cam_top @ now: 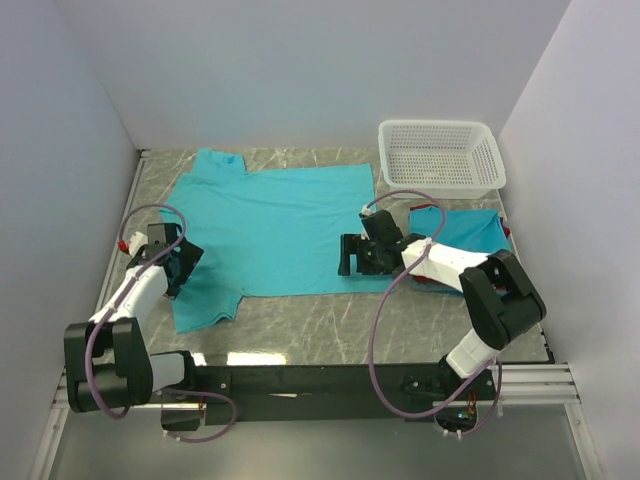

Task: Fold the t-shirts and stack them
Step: Fold the tshirt

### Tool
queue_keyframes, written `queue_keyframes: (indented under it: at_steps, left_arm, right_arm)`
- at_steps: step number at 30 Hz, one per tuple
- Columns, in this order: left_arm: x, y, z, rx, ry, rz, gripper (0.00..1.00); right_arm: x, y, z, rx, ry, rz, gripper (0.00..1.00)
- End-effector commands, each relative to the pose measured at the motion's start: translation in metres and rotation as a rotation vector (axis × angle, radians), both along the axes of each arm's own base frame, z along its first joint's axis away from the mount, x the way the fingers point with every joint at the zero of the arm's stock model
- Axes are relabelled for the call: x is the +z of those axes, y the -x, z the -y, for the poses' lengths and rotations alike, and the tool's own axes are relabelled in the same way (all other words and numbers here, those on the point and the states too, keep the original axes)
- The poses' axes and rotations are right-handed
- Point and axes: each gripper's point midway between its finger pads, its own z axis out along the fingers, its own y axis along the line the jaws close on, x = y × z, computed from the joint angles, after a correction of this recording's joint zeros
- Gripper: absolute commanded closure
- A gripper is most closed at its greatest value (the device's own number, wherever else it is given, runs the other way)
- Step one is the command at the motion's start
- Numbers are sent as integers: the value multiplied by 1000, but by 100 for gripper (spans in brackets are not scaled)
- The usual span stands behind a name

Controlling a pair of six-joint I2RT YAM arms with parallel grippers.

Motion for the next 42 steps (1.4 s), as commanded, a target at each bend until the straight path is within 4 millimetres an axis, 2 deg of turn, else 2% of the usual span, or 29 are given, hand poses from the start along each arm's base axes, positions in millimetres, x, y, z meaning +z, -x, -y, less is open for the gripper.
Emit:
queue_keyframes:
  at_steps: [1,5,6,7,9,10,13,15,16,18,19,22,27,29,30,35,37,40,42]
  left_arm:
    - [39,-11,-12,36,-52,89,1]
    - [56,-5,3,-4,14,151,1]
    - [57,-2,13,-34,53,158,1]
    - [49,7,20,-48,82,136,1]
    - [49,17,37,-96,134,147,1]
    - [38,33,43,-96,147,96,0]
    - [16,64,68,-119,168,-6,1]
    - [9,85,79,-108,182,-55,1]
    - [1,94,73,-77,160,-75,1]
    - [1,97,75,-56,157,-60,1]
    - [5,96,65,-14,115,-57,1]
    - [2,102,56,39,80,-100,1]
    - [-26,115,62,51,108,-206,1]
    - [-31,116,54,97,84,-197,3]
    - [-36,121,51,114,71,-207,9]
    - [-38,119,46,146,65,-166,23]
    - [-39,118,42,158,46,-163,32]
    - [-41,113,38,171,22,-163,56]
    - [-40,112,36,171,11,-175,64]
  right_arm:
    - [20,1,6,-1,2,20,4]
    - [63,-17,-2,-7,-52,132,3]
    - [71,-20,-1,-16,-56,154,3]
    - [83,-22,1,-37,-65,190,3]
    - [90,-22,6,-73,-68,212,3]
    - [94,-20,9,-81,-72,227,3]
    - [96,-14,13,-96,-84,235,3]
    - [92,-9,16,-96,-85,226,3]
    - [92,-9,17,-99,-88,225,3]
    - [90,-7,18,-94,-86,220,3]
    - [88,-8,19,-93,-78,218,3]
    - [85,-10,24,-96,-69,204,3]
    - [81,-13,33,-117,-79,187,2]
    - [80,-13,37,-123,-90,171,2]
    - [80,-14,37,-121,-96,170,2]
    - [74,-12,35,-113,-104,147,2]
    - [70,-11,36,-113,-97,138,2]
    - [71,-10,39,-121,-88,143,2]
    - [72,-11,42,-129,-79,150,2]
